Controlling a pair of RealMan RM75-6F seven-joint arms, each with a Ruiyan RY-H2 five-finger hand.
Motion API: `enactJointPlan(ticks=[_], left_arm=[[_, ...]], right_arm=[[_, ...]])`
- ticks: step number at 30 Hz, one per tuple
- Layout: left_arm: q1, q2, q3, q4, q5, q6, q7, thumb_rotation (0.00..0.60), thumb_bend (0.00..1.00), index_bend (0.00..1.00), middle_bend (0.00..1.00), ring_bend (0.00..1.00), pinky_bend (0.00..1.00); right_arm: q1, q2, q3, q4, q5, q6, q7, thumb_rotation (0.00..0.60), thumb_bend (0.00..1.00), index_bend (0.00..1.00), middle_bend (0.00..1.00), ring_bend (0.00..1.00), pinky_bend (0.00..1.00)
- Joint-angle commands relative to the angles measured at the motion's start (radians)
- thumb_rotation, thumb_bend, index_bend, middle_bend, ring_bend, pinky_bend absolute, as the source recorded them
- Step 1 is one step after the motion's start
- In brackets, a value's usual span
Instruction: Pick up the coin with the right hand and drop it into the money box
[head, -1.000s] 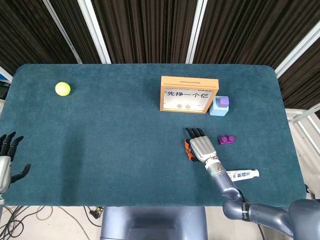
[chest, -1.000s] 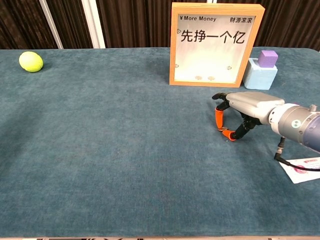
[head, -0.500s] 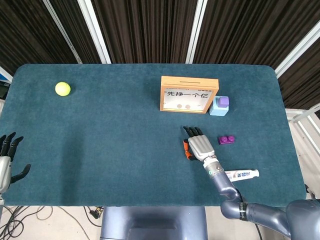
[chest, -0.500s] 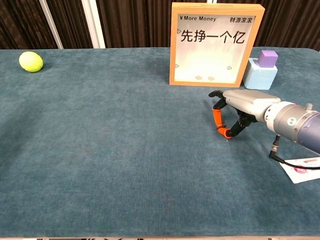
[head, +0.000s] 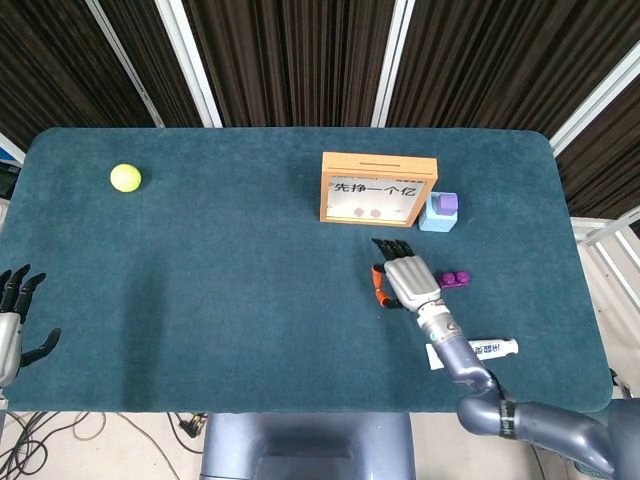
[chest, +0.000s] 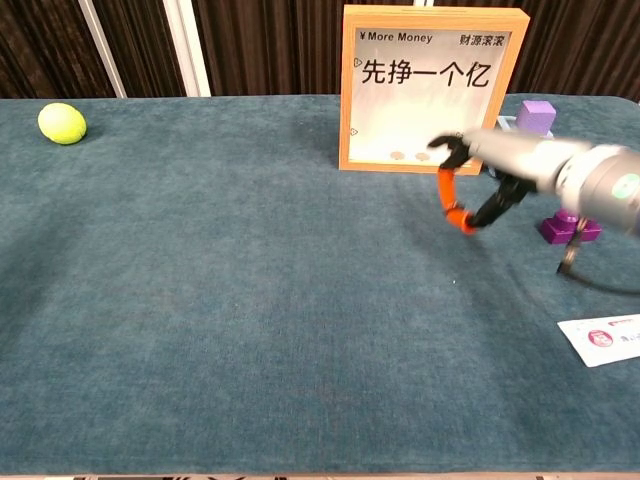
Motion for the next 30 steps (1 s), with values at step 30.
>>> enactJointPlan(ticks=[30], left_arm=[[-0.008,0.006,-0.014,-0.026,-0.089,-0.048,0.046,0.6,0.25,0.15,0.03,0.0,0.0]], right_arm=[[0.468,0.398,0.143,0.028,0.753,-0.275,-0.338,0.6,0.51,0.72,0.05,0.04,0.0]])
